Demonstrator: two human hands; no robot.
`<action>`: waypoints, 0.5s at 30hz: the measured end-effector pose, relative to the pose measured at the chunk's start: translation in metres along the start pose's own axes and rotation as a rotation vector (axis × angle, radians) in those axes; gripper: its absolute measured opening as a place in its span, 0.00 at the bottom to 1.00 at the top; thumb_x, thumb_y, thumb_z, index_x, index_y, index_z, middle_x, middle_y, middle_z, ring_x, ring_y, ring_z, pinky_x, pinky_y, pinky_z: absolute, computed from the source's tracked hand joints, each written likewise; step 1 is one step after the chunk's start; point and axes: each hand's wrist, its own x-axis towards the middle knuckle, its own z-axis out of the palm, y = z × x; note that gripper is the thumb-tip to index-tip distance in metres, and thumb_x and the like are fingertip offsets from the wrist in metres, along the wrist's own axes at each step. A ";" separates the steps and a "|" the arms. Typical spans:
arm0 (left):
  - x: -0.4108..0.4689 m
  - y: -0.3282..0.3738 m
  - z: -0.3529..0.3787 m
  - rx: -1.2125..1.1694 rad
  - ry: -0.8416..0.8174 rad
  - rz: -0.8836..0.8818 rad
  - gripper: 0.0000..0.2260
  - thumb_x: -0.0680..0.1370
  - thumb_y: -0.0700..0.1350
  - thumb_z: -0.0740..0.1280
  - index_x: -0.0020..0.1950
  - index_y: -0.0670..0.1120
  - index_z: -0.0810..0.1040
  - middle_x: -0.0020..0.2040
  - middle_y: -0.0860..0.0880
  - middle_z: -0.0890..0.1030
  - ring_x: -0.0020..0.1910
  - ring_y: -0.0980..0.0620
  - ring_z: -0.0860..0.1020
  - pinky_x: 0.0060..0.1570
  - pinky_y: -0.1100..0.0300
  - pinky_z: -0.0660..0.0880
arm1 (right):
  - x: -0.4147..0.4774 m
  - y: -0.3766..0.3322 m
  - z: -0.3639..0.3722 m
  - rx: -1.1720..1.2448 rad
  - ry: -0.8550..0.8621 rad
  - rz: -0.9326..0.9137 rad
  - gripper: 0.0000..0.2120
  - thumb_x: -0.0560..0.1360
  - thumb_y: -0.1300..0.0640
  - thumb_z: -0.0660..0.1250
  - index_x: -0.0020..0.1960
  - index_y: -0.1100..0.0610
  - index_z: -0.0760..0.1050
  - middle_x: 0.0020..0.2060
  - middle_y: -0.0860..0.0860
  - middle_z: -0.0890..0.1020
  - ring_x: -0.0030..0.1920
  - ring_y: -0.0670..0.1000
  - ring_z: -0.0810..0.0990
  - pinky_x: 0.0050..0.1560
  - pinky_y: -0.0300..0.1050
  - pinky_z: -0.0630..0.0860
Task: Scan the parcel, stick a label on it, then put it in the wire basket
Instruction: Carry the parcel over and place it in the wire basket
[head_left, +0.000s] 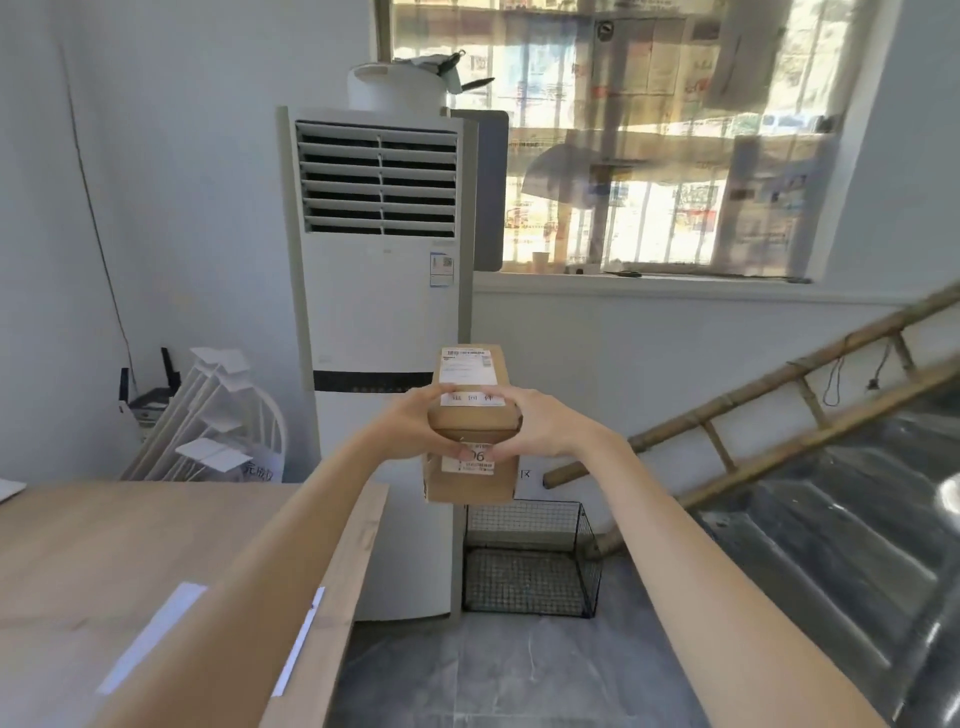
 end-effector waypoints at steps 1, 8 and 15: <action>0.017 0.001 0.008 -0.004 0.003 0.001 0.39 0.67 0.44 0.78 0.74 0.51 0.63 0.68 0.50 0.68 0.65 0.49 0.67 0.64 0.55 0.69 | 0.007 0.015 -0.008 -0.005 0.000 0.002 0.41 0.68 0.53 0.76 0.76 0.45 0.59 0.72 0.52 0.68 0.68 0.54 0.70 0.67 0.50 0.69; 0.129 0.007 0.056 -0.035 0.001 0.004 0.41 0.64 0.45 0.80 0.73 0.51 0.64 0.68 0.48 0.68 0.65 0.47 0.68 0.66 0.51 0.69 | 0.053 0.106 -0.052 0.004 0.012 0.014 0.40 0.69 0.55 0.75 0.76 0.46 0.59 0.72 0.53 0.68 0.68 0.55 0.69 0.65 0.49 0.68; 0.219 0.001 0.093 0.010 -0.023 0.009 0.43 0.64 0.48 0.80 0.74 0.52 0.62 0.69 0.47 0.68 0.66 0.45 0.68 0.68 0.46 0.69 | 0.095 0.181 -0.071 0.022 0.048 0.049 0.40 0.70 0.55 0.75 0.76 0.47 0.58 0.73 0.53 0.66 0.69 0.55 0.68 0.63 0.46 0.67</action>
